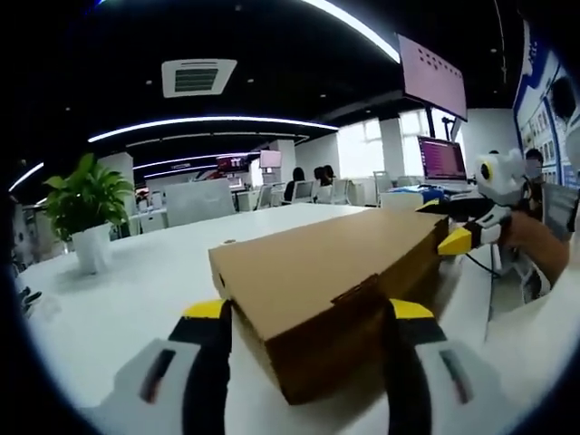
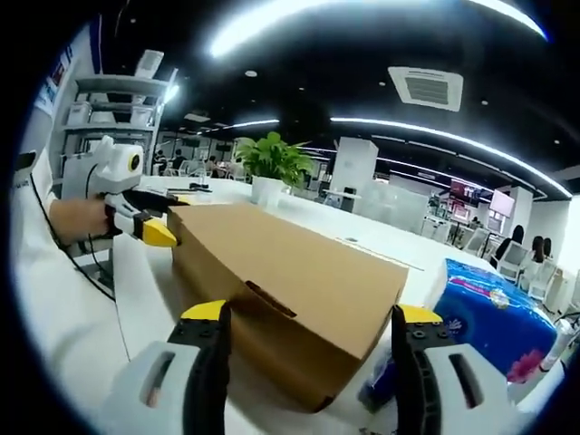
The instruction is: Operate the shoe box by opening the lid, removing the specified soft item, and placing it in the target area until the item is outside and the box remains undamaged.
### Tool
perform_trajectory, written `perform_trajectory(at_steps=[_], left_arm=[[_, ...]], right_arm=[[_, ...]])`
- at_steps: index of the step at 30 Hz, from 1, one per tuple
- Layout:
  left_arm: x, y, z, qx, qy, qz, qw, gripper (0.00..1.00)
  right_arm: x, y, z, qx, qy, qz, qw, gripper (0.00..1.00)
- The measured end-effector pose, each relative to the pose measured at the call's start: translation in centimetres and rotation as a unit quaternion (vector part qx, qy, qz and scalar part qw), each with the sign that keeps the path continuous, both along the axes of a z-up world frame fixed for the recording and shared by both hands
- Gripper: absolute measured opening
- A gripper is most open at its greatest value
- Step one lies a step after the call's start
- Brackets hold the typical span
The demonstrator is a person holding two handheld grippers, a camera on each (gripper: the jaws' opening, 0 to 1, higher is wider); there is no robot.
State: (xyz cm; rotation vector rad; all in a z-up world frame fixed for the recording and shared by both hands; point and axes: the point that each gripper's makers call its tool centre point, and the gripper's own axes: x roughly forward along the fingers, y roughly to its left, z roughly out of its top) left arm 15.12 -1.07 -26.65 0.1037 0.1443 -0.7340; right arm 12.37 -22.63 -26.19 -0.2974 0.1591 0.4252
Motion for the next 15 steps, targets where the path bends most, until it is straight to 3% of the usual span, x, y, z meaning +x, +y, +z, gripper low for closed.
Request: perform_trajectory(at_steps=[3, 7, 12, 15], left_arm=[[-0.1, -0.2, 0.2, -0.026, 0.009, -0.006, 0.9996, 0.74], [-0.4, -0.3, 0.6, -0.024, 0.022, -0.022, 0.9993, 0.77], [-0.7, 0.2, 3.0, -0.034, -0.020, -0.026, 0.9989, 0.70], [-0.7, 0.2, 4.0, -0.012, -0.042, -0.031, 0.9986, 0.70]], right_arm=[[0.0, 0.2, -0.1, -0.004, 0.003, 0.004, 1.0000, 0.77], [-0.4, 0.3, 0.9, 0.023, 0.003, 0.016, 0.9996, 0.75], [-0.8, 0.1, 2.8, 0.037, -0.017, 0.019, 0.9990, 0.71], [-0.6, 0.1, 3.6, 0.043, -0.025, 0.024, 0.9985, 0.71]])
